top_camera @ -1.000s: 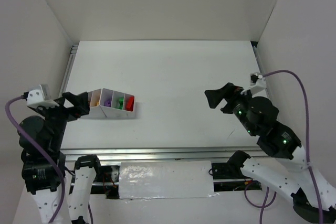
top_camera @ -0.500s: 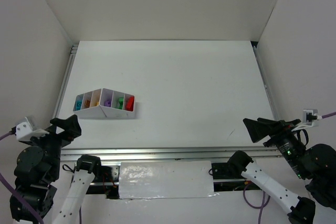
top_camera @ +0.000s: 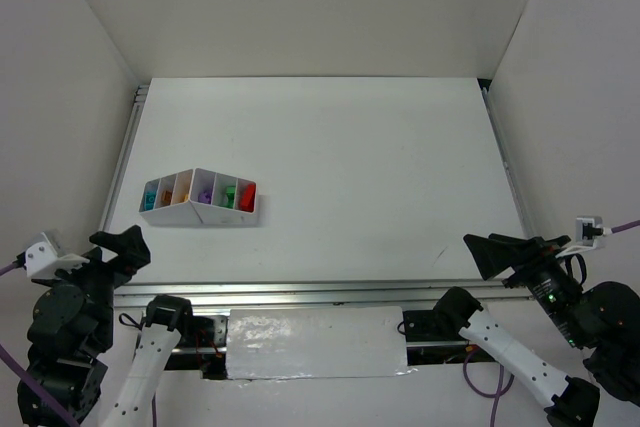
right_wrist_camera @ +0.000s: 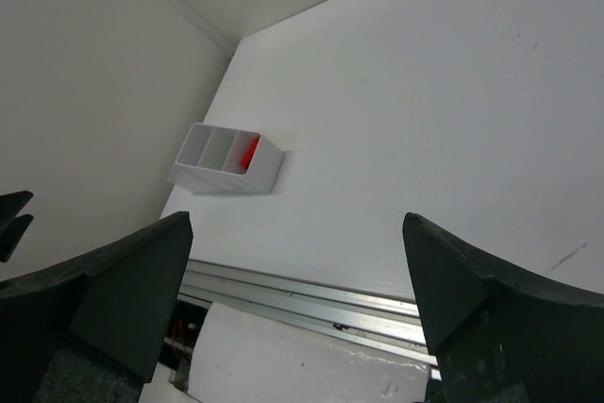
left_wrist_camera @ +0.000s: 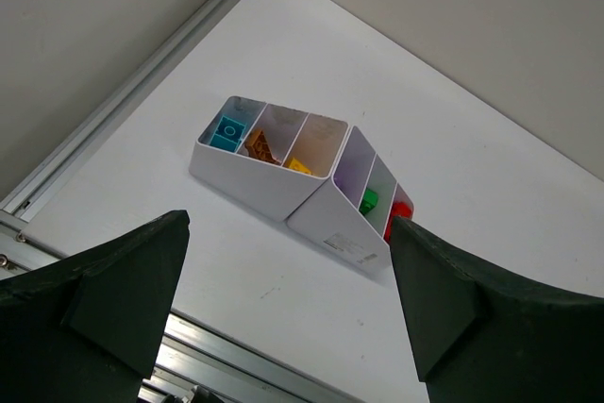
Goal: Sort the legos into containers by color
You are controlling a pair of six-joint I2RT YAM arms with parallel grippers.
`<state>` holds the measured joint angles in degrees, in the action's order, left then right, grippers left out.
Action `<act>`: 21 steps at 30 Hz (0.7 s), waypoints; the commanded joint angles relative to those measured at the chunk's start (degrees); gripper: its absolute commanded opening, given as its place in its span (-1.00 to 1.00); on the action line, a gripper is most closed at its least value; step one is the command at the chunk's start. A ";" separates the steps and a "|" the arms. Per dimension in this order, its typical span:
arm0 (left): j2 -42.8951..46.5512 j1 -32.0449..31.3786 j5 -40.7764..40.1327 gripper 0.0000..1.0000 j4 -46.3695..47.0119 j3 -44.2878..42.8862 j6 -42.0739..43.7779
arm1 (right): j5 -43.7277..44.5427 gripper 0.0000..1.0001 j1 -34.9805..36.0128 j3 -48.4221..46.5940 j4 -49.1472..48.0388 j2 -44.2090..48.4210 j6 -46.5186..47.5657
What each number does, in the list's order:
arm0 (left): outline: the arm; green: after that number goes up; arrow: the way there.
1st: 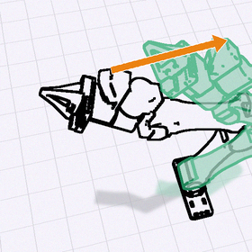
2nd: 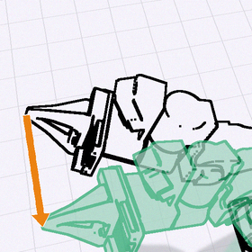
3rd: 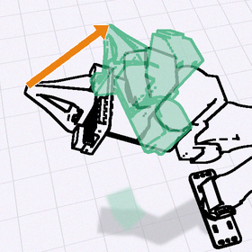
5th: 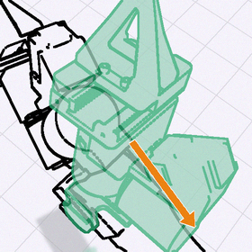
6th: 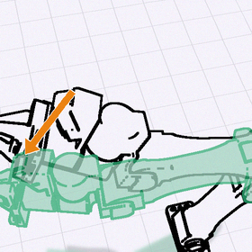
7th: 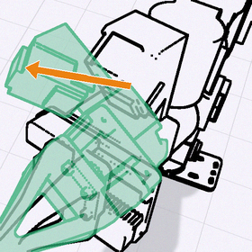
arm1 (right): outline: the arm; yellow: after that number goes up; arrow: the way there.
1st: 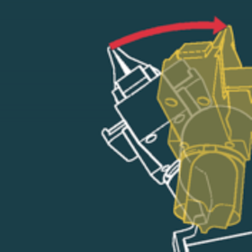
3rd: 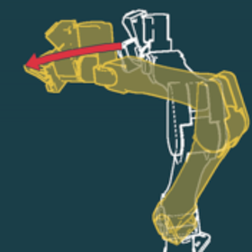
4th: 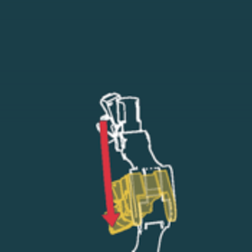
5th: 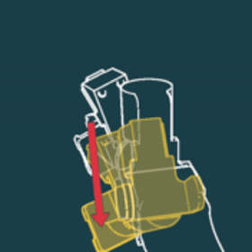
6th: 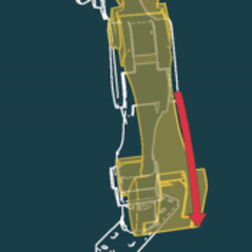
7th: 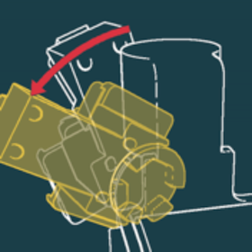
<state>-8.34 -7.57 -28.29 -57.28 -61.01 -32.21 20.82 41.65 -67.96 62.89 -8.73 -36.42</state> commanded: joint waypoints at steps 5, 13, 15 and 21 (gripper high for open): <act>0.34 -0.25 0.17 0.99 1.29 -1.04 -0.84 | 1.51 0.99 0.28 1.08 0.56 1.96 -0.67; -0.19 -0.25 -0.18 0.99 1.29 -1.04 -1.10 | 2.30 0.99 0.28 2.92 -0.58 1.88 0.21; -0.36 -0.25 -0.44 0.99 1.29 -1.04 -1.19 | 1.95 0.99 0.28 3.10 -1.45 1.53 0.39; -0.45 -0.25 -0.53 0.99 1.55 -0.86 -1.28 | 0.63 0.99 0.28 4.68 -4.27 0.38 0.83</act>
<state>-8.36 -7.57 -28.29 -57.47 -61.01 -33.19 21.80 41.65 -64.12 62.08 -7.16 -36.36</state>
